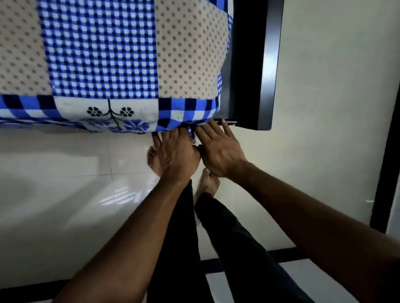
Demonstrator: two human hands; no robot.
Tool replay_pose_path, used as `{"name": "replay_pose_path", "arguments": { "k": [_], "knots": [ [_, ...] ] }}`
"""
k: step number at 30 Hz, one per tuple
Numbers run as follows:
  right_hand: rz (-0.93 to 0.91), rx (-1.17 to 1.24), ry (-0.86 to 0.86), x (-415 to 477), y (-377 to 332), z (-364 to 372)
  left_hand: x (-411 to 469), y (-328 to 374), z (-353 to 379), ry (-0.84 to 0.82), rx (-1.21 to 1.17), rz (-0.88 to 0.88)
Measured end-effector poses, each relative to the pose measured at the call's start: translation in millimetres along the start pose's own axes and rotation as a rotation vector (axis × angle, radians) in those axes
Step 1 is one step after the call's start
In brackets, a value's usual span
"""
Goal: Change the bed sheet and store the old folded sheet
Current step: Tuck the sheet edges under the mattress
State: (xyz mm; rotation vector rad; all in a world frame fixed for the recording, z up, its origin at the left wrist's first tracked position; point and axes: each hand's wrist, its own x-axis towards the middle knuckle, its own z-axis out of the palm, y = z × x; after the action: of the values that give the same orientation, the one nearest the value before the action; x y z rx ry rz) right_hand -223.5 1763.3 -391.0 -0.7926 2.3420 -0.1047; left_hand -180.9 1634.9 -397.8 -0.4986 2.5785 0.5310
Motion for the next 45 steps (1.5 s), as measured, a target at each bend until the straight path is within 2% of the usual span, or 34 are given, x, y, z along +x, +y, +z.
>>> {"name": "replay_pose_path", "arguments": {
  "k": [7, 11, 16, 19, 20, 25, 28, 32, 36, 41, 45],
  "knots": [
    [-0.077, -0.056, -0.133, 33, 20, -18, -16, -28, 3, 0.26, 0.01, 0.265],
    [-0.1, -0.048, -0.138, 35, 26, -22, -25, -16, 8, 0.154, 0.098, 0.357],
    [-0.134, 0.073, -0.137, 35, 41, -33, -5, 4, 17, 0.099, 0.167, 0.219],
    [-0.172, 0.123, 0.013, 17, 49, -34, 3, 17, 21, 0.037, 0.145, 0.152],
    [-0.177, 0.111, 0.016, 8, 49, -30, 3, 20, 23, 0.029, 0.135, 0.143],
    [-0.103, 0.052, -0.128, 13, 38, -15, 0, 16, 23, 0.13, 0.034, 0.155],
    [-0.163, -0.013, -0.17, 46, 36, -26, -10, 16, 26, 0.218, -0.012, 0.157],
    [-0.24, -0.071, -0.196, 53, 47, -37, -20, 22, 29, 0.128, 0.112, 0.187],
    [-0.236, 0.034, -0.267, 43, 52, -57, -15, 36, 36, 0.079, 0.178, 0.079],
    [-0.191, 0.02, -0.152, 21, 69, -51, 2, 51, 44, 0.117, 0.031, -0.023],
    [-0.225, 0.004, -0.162, 45, 61, -44, 2, 53, 37, 0.17, -0.034, -0.039]
  ]
}}
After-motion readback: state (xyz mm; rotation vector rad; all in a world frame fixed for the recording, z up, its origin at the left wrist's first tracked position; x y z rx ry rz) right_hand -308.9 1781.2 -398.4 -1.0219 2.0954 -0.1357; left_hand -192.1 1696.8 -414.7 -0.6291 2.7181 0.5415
